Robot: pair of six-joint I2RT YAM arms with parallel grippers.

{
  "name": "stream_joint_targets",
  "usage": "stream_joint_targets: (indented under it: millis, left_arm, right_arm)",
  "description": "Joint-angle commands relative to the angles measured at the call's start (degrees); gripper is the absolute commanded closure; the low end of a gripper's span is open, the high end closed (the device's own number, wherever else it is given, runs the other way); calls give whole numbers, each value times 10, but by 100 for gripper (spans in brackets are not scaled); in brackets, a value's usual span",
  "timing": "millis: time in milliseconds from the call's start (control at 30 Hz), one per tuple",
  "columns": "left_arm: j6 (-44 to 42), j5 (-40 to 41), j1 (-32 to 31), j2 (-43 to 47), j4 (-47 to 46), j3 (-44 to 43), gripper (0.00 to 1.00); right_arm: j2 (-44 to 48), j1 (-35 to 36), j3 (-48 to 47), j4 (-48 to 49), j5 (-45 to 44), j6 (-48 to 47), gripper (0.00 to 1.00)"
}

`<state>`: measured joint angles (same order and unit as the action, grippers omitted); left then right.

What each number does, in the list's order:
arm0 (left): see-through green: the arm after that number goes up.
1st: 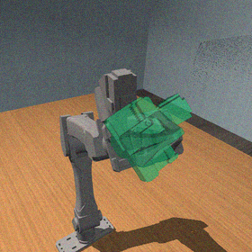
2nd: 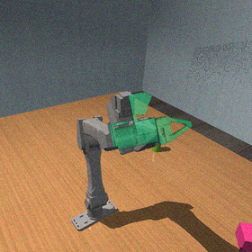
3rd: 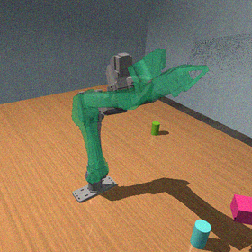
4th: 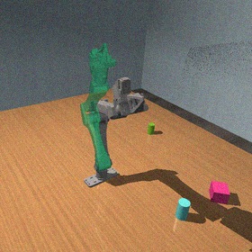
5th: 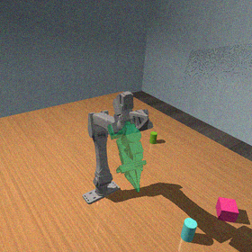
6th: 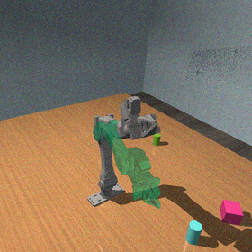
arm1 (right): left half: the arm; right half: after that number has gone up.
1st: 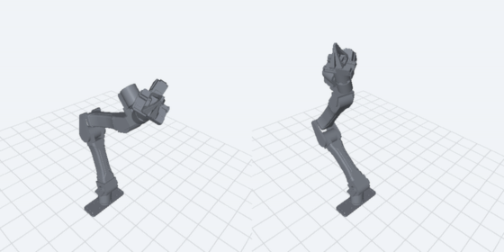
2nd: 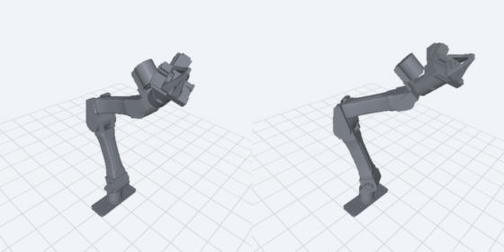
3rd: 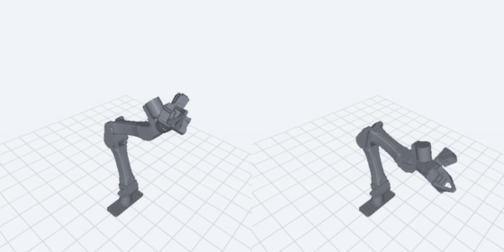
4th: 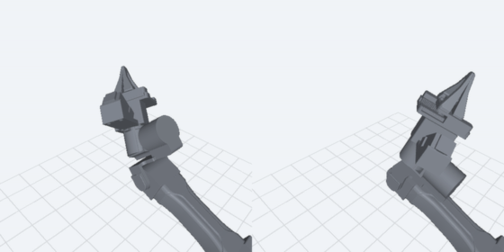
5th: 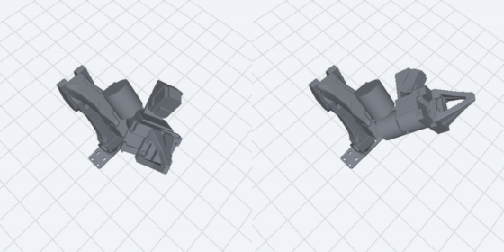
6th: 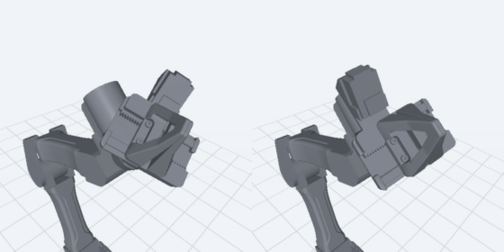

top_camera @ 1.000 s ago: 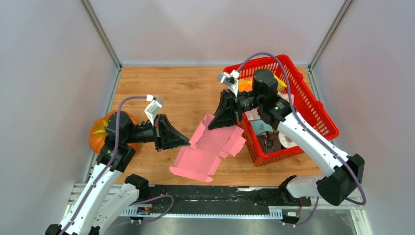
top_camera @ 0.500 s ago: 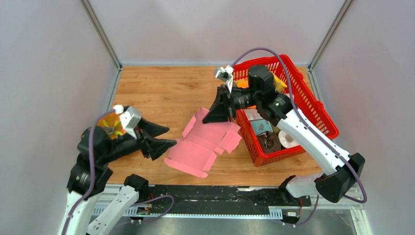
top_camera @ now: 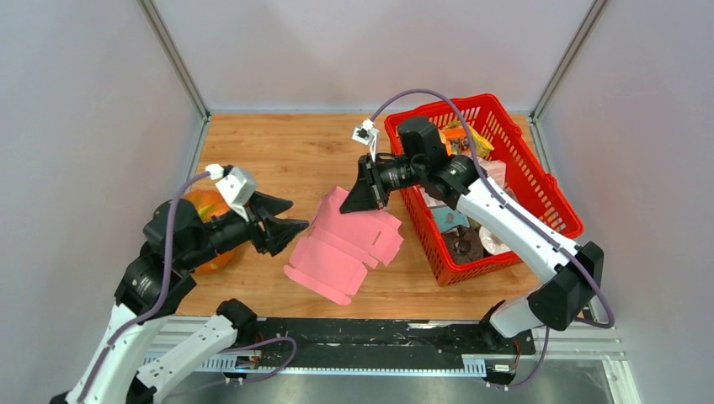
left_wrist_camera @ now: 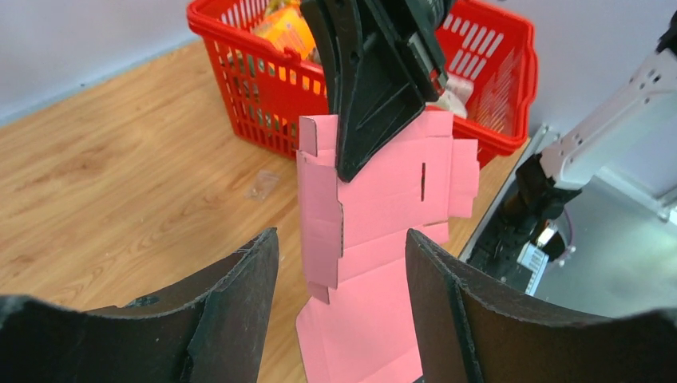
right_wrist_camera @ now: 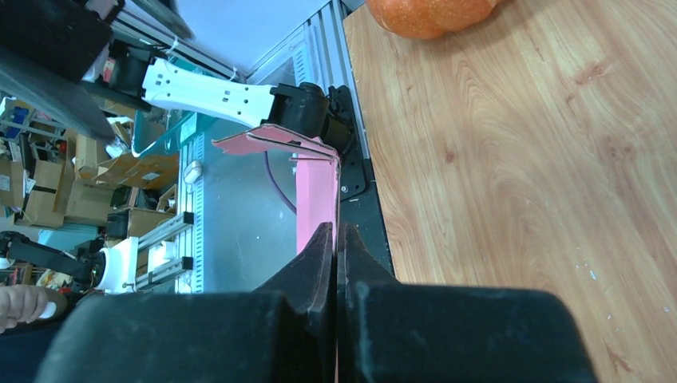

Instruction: Fold the paper box

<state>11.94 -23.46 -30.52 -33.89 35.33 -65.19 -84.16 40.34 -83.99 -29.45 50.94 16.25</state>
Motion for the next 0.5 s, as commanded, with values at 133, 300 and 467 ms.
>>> stream_joint_targets:
  millis: [133, 300, 467]
  left_arm:
    - [-66, 185, -124, -85, 30, -41, 31]
    - [-61, 219, -126, -103, 27, -28, 36]
    - [-59, 226, -126, -117, 23, -14, 50]
  right_arm:
    - [-17, 17, -51, -3, -19, 5, 100]
    - [-24, 19, -61, -18, -22, -12, 100]
    - [-32, 26, -74, -43, -22, -51, 100]
